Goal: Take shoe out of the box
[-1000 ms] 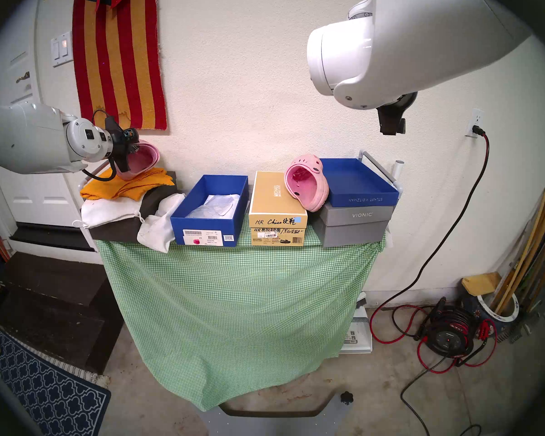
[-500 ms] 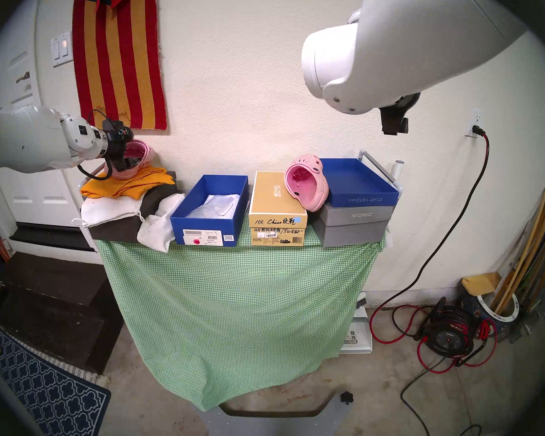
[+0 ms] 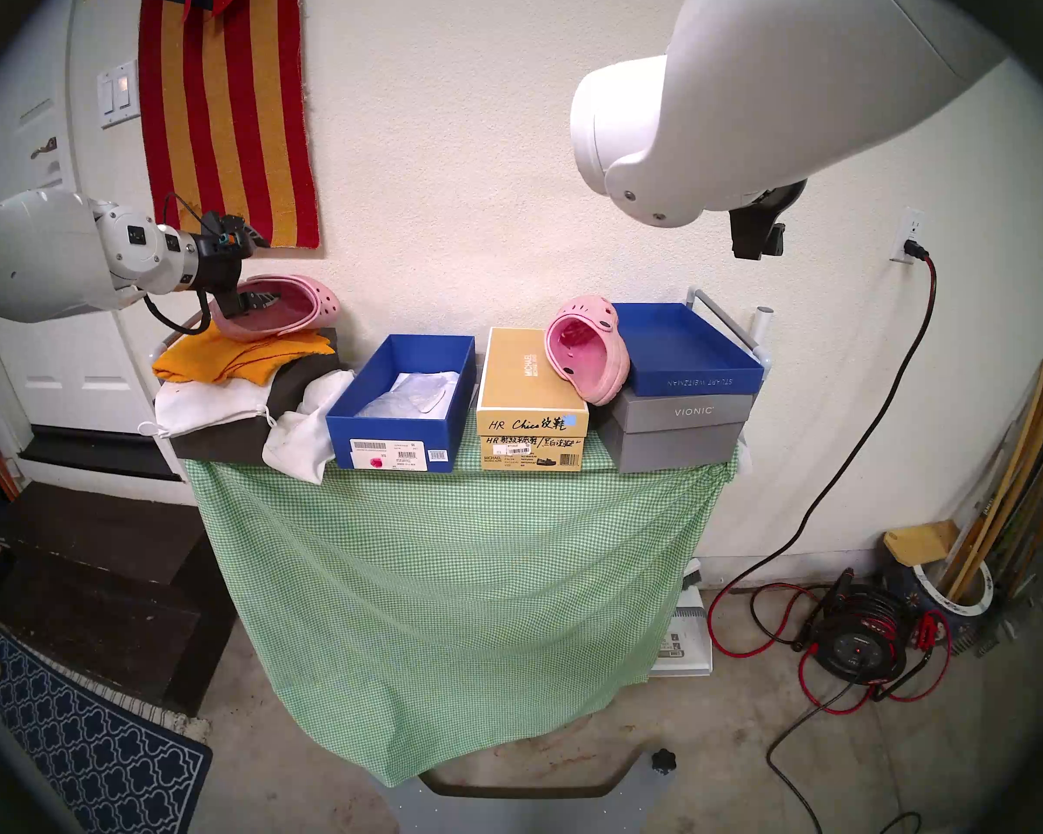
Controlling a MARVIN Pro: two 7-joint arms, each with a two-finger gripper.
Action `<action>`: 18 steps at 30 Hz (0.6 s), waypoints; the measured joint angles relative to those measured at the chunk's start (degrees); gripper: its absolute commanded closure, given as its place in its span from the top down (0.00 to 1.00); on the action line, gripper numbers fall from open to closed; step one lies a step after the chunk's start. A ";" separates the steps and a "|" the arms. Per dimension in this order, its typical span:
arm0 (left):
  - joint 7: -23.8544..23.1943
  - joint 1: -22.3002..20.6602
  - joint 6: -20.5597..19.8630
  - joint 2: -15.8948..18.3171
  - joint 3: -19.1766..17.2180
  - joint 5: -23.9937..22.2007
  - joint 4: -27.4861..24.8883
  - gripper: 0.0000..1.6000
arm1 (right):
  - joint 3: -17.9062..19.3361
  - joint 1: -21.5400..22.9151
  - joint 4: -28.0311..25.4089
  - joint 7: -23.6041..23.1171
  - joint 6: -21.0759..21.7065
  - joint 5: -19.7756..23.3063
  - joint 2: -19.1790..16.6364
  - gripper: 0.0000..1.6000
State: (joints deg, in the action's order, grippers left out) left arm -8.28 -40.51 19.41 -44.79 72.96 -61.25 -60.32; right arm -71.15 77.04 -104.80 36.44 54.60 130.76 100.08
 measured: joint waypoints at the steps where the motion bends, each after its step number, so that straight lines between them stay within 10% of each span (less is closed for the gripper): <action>1: 0.43 -1.07 0.00 0.40 -0.26 0.70 -0.30 1.00 | 0.00 -0.01 -0.01 0.22 -0.11 0.21 0.04 1.00; 18: 7.46 -11.63 -4.48 6.75 -2.67 3.47 -12.69 1.00 | -0.01 -0.20 -0.20 2.90 -0.93 2.56 0.10 1.00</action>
State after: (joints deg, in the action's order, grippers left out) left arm -0.82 -52.14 14.93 -38.04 70.29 -57.78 -73.01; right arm -71.16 76.84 -105.00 39.34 53.67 133.32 100.18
